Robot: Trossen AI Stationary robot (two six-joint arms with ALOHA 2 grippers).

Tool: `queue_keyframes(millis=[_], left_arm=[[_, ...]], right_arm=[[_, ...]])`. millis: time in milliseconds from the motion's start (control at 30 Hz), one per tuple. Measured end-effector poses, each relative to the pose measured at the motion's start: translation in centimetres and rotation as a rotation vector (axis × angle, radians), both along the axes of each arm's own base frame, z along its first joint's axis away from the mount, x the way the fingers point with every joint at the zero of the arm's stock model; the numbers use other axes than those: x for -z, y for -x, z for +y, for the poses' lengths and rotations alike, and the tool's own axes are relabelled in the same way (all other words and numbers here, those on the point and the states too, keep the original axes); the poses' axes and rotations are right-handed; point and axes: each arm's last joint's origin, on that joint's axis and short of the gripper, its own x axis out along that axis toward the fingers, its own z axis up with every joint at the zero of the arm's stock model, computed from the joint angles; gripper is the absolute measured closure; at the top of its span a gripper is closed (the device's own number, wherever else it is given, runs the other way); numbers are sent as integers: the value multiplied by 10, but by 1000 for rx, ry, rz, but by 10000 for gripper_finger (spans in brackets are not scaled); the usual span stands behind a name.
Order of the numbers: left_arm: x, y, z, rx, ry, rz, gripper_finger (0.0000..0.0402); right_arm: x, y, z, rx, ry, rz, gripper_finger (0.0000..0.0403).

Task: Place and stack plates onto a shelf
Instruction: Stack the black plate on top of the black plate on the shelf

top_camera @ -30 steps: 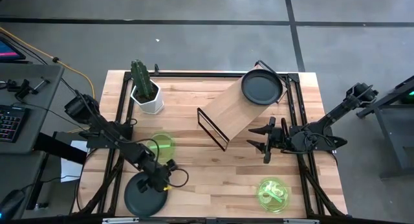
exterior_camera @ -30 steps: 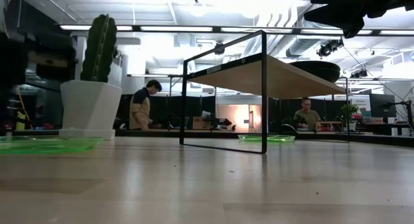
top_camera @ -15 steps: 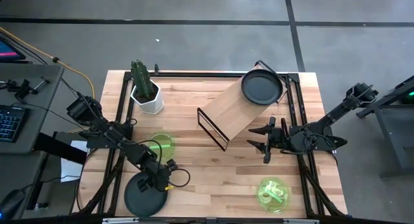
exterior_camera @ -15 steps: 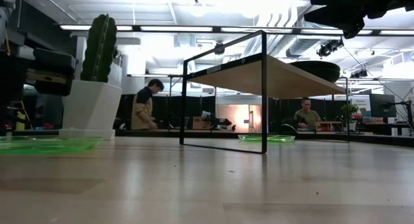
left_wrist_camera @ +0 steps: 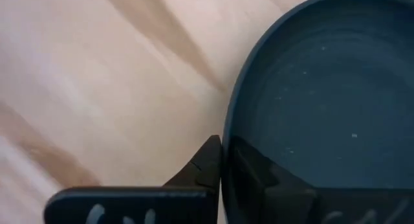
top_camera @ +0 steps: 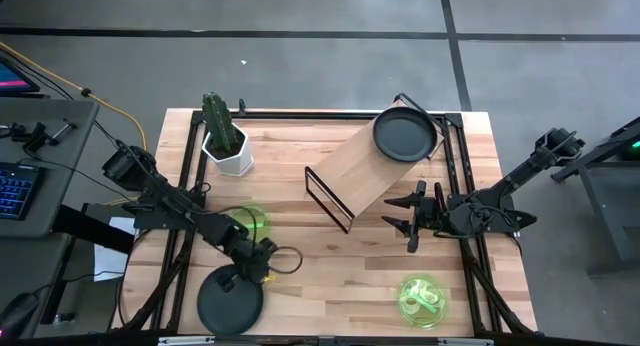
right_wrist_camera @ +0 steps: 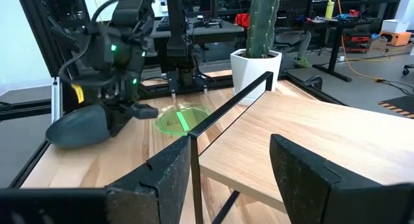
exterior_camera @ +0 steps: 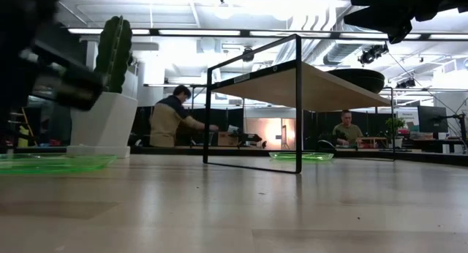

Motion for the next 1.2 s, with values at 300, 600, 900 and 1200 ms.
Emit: queue_keyframes(millis=[300,600,900,1200], left_arm=[[-74,-17,24,-157,75,10,400],[-187,-38,75,-433,38,-263,401],[-276,-51,153,-769,-91,-725,401],[-283,-79,242,-1018,3,-960,401]], right_arm=[[1,0,0,0,7,12,208],[3,0,0,7,-8,20,208],[0,0,0,6,-26,-7,208],[0,0,1,-41,-28,-2,208]])
